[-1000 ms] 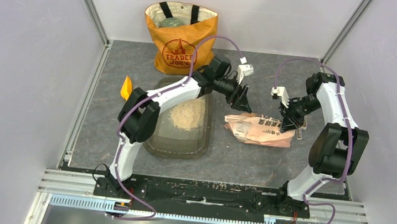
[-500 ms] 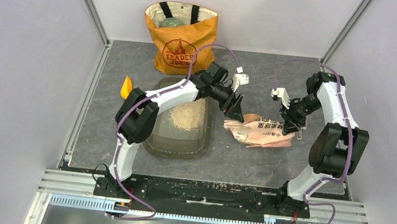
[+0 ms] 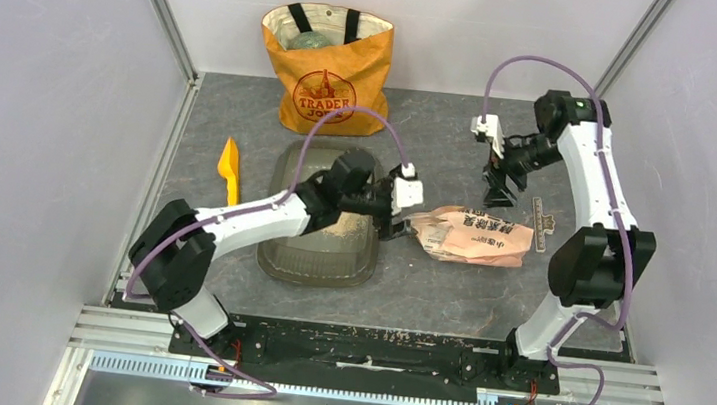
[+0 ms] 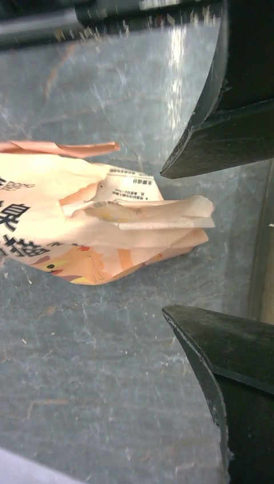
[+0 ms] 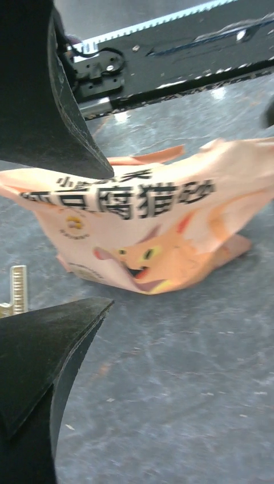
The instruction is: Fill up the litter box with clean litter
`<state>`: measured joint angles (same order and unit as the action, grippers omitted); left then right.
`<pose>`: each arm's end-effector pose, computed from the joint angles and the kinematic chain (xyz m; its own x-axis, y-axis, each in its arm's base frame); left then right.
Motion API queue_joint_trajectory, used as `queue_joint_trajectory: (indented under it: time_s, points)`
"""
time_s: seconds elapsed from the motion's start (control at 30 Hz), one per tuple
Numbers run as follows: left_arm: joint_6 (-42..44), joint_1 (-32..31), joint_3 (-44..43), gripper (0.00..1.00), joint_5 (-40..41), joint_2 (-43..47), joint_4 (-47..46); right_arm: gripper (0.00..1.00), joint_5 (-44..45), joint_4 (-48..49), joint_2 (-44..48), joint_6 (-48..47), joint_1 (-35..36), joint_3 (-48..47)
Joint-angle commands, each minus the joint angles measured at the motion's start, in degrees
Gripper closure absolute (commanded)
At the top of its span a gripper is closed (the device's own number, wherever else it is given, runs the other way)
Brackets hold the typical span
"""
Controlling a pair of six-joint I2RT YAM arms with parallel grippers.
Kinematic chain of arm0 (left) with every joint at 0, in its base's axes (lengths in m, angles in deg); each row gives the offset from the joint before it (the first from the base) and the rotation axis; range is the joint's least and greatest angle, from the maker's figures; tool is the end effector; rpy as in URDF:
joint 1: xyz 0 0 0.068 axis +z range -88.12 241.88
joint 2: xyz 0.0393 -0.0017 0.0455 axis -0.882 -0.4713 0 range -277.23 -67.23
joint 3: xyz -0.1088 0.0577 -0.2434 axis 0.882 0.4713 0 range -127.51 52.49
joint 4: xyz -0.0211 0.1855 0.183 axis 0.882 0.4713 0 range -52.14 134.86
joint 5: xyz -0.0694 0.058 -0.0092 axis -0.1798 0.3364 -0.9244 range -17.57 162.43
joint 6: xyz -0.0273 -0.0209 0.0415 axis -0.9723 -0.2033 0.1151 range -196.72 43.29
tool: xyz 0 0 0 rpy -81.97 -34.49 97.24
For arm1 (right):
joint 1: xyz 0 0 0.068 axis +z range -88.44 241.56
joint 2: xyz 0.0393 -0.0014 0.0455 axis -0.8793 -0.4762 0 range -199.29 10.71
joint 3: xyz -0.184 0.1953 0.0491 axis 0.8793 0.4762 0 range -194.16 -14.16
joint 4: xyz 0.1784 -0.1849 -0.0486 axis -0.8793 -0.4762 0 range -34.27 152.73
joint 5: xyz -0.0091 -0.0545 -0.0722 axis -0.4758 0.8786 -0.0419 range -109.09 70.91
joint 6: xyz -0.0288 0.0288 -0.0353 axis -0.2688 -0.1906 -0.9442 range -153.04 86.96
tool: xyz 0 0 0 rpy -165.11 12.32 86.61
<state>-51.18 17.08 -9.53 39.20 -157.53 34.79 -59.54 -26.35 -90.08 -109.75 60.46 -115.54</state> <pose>0.2413 -0.2671 0.2701 0.1331 0.3761 -0.9170 0.9796 0.0908 0.1794 0.3169 0.0170 0.3343 -0.2274 -0.7364 -0.6372 -0.9733 0.1937 0.1235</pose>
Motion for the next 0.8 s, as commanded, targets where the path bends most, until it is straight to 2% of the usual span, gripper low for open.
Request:
queue_joint_trajectory:
  time_s: [0.0, 0.1, 0.17, 0.27, 0.37, 0.4, 0.77]
  points:
    - [11.2, -3.1, 5.0, 0.14, 13.1, -2.8, -20.6, 0.18, -8.0, -10.4, -4.9, 7.5, 3.8, -6.6]
    - [13.8, -4.4, 5.4, 0.23, 14.3, -5.3, -27.0, 0.22, -9.5, -10.2, -8.7, 11.5, 5.3, -9.0]
    - [16.2, -5.3, 6.3, 0.33, 15.4, -6.9, -31.4, 0.24, -9.8, -10.3, -10.4, 11.6, 5.7, -8.2]
    - [20.7, -7.1, 7.9, 0.74, 20.3, -8.7, -39.5, 0.26, -9.5, -10.6, -11.0, 10.7, 6.1, -5.1]
    - [25.4, -8.4, 9.1, 0.95, 21.9, -9.5, -42.6, 0.24, -9.6, -10.5, -10.5, 10.4, 6.2, -2.2]
    - [27.0, -8.8, 9.8, 0.98, 21.8, -9.7, -43.8, 0.23, -9.7, -10.6, -10.5, 10.4, 6.3, -1.3]
    - [37.6, -10.8, 11.9, 0.98, 25.6, -13.3, -52.5, 0.31, -2.6, -9.7, -10.5, 6.7, 6.4, 6.1]
